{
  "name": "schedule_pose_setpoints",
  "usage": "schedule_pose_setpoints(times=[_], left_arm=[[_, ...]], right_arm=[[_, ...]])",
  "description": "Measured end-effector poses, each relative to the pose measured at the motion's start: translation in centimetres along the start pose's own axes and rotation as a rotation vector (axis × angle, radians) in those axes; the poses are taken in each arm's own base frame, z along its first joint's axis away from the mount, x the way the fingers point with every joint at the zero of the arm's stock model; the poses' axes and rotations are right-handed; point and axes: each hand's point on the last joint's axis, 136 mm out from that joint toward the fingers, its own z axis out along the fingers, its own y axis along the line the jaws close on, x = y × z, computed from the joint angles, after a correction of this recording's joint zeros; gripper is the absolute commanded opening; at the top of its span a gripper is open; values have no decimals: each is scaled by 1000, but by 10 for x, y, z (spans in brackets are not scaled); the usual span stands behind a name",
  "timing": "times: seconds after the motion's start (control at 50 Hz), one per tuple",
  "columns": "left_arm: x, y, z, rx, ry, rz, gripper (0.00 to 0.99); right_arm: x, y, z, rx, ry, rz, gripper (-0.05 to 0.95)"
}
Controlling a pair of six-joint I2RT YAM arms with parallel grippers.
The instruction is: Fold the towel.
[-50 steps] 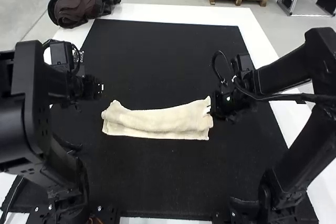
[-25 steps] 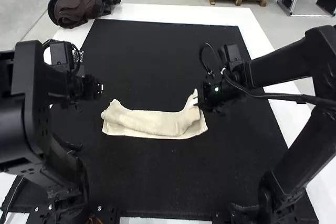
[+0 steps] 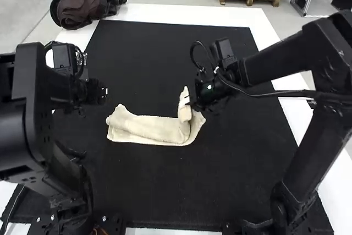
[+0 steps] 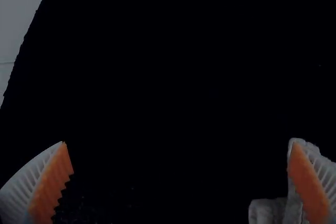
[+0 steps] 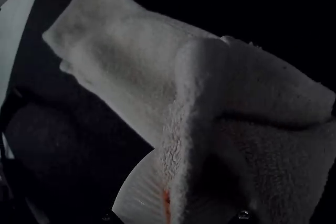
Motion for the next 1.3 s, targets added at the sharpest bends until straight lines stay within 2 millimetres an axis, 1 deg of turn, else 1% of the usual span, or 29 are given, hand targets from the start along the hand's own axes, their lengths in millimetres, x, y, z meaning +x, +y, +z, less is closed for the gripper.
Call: schedule_pose_setpoints(times=[0.54, 0.82, 0.98, 1.12, 1.3], left_arm=[[-4, 2, 0, -10, -16, 3, 961], [-9, 3, 0, -13, -34, -17, 961], [-11, 3, 0, -14, -44, -31, 961], [-8, 3, 0, -13, -40, -38, 962], [5, 4, 1, -17, -19, -47, 962]], right_arm=[[-3, 44, 49, -72, 67, -88, -26], [2, 66, 80, -102, 113, -124, -26], [1, 81, 97, -127, 125, -149, -26], [-2, 92, 110, -144, 128, -167, -26], [-5, 100, 128, -156, 135, -179, -26]])
